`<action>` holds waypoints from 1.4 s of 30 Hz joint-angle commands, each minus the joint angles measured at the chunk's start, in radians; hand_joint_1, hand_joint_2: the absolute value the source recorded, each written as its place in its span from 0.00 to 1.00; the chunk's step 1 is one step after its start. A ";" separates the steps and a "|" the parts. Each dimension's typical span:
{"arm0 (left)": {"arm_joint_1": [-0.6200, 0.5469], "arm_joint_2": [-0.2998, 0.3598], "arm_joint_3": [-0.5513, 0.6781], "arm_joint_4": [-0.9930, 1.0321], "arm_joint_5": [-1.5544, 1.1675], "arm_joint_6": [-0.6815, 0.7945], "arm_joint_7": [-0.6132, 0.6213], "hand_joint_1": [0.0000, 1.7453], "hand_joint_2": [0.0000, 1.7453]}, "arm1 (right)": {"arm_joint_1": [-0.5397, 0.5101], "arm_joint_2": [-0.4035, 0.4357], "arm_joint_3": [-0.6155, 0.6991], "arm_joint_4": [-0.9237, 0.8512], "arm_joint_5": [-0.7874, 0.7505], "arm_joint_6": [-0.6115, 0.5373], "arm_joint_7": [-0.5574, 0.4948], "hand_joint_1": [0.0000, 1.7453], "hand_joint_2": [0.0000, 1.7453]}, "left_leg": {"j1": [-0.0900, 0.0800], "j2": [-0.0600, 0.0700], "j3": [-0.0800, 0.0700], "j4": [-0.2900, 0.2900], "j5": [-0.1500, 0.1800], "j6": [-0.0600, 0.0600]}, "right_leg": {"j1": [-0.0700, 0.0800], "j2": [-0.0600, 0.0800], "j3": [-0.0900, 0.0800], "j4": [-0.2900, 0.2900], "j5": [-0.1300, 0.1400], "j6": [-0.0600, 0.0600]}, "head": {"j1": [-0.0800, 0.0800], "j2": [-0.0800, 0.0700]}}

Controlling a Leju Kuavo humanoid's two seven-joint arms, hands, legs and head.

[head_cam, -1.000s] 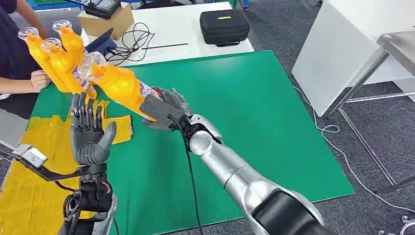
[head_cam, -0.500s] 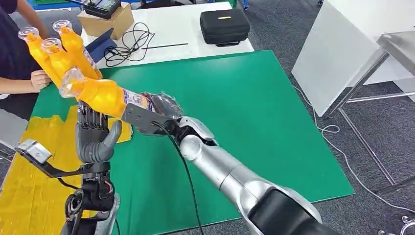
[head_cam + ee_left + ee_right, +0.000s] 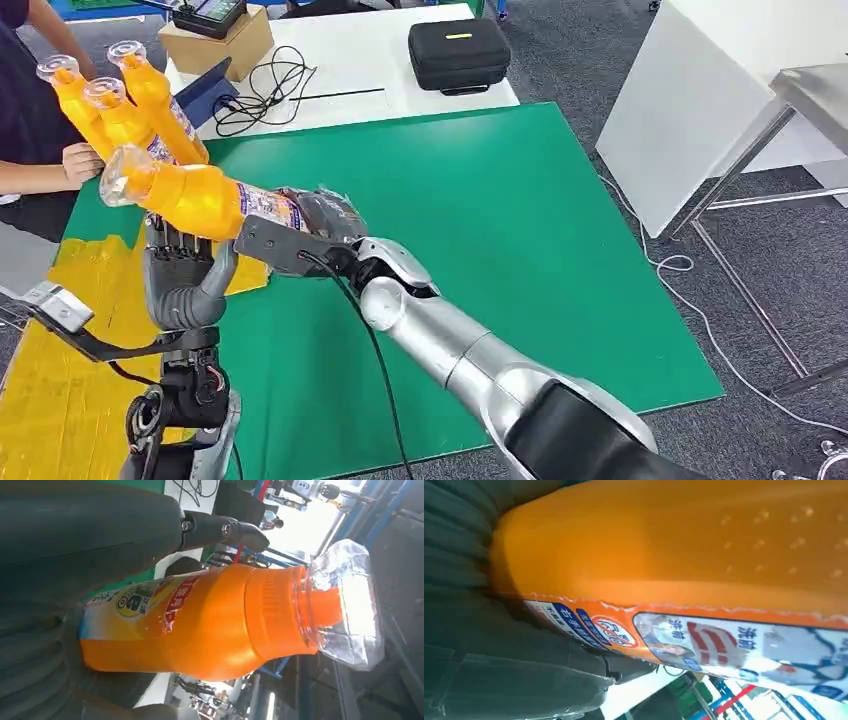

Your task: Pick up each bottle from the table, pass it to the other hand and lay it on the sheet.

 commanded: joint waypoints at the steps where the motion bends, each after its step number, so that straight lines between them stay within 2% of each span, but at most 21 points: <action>1: -0.055 -0.018 0.020 -0.018 0.090 -0.056 0.073 0.00 1.00 | -0.033 -0.020 0.100 -0.073 0.133 -0.039 0.051 1.00 1.00 | 0.000 0.000 0.003 0.001 -0.002 -0.001 | 0.000 -0.001 0.003 0.001 -0.002 0.000 | 0.000 0.000; 8: -0.102 -0.009 -0.021 0.018 0.129 -0.048 0.087 0.00 1.00 | -0.011 -0.020 0.191 -0.068 0.234 -0.062 0.092 1.00 1.00 | 0.001 -0.001 0.007 0.001 -0.003 -0.002 | 0.001 -0.004 0.008 0.001 -0.004 0.000 | 0.000 0.000; 9: -0.110 -0.012 -0.030 0.029 0.141 -0.039 0.096 0.00 1.00 | -0.012 -0.020 0.217 -0.066 0.242 -0.068 0.099 1.00 1.00 | 0.000 -0.001 0.003 0.000 -0.001 -0.001 | 0.000 -0.002 0.003 0.000 -0.001 0.000 | 0.000 0.000; 13: -0.139 -0.008 -0.056 0.091 0.170 -0.027 0.114 0.00 1.00 | -0.013 -0.020 0.274 -0.053 0.221 -0.083 0.110 1.00 1.00 | 0.000 -0.001 0.005 0.000 -0.002 -0.001 | 0.001 -0.003 0.006 0.000 -0.002 0.000 | 0.000 0.000; 24: -0.189 -0.010 -0.103 0.195 0.218 -0.029 0.136 0.00 1.00 | -0.030 -0.020 0.284 -0.028 0.205 -0.110 0.111 1.00 1.00 | 0.000 -0.002 0.004 0.000 -0.001 -0.001 | 0.000 -0.005 0.005 0.000 -0.003 0.000 | 0.000 0.000; 32: -0.198 -0.009 -0.177 0.254 0.252 -0.029 0.126 0.01 1.00 | -0.008 -0.020 0.224 -0.035 0.228 -0.099 0.091 1.00 1.00 | 0.000 -0.002 0.005 0.000 -0.002 -0.001 | 0.001 -0.005 0.006 0.000 -0.003 0.000 | 0.000 0.000; 33: -0.196 -0.009 -0.176 0.242 0.242 -0.016 0.101 0.78 1.00 | -0.001 -0.020 0.217 -0.038 0.230 -0.094 0.084 1.00 1.00 | 0.000 -0.002 0.004 0.000 -0.001 -0.001 | 0.000 -0.005 0.004 0.000 -0.002 0.000 | 0.000 0.000; 34: -0.196 -0.009 -0.176 0.242 0.242 -0.016 0.101 0.78 1.00 | -0.001 -0.020 0.217 -0.038 0.230 -0.094 0.084 1.00 1.00 | 0.000 -0.002 0.003 0.000 -0.001 -0.001 | 0.001 -0.004 0.004 -0.001 -0.002 0.000 | 0.000 0.000; 35: -0.189 -0.004 -0.167 0.216 0.229 0.001 0.084 1.00 1.00 | 0.007 -0.020 0.214 -0.040 0.233 -0.086 0.084 1.00 1.00 | 0.000 -0.002 0.005 0.000 -0.002 -0.001 | 0.001 -0.005 0.006 0.000 -0.003 0.000 | 0.000 0.000; 42: -0.160 0.006 -0.133 0.139 0.195 0.038 0.053 1.00 1.00 | 0.011 -0.020 0.206 -0.020 0.212 -0.074 0.071 1.00 1.00 | 0.000 0.001 0.002 -0.001 0.000 -0.001 | 0.000 -0.001 0.002 0.000 -0.001 0.000 | 0.000 0.000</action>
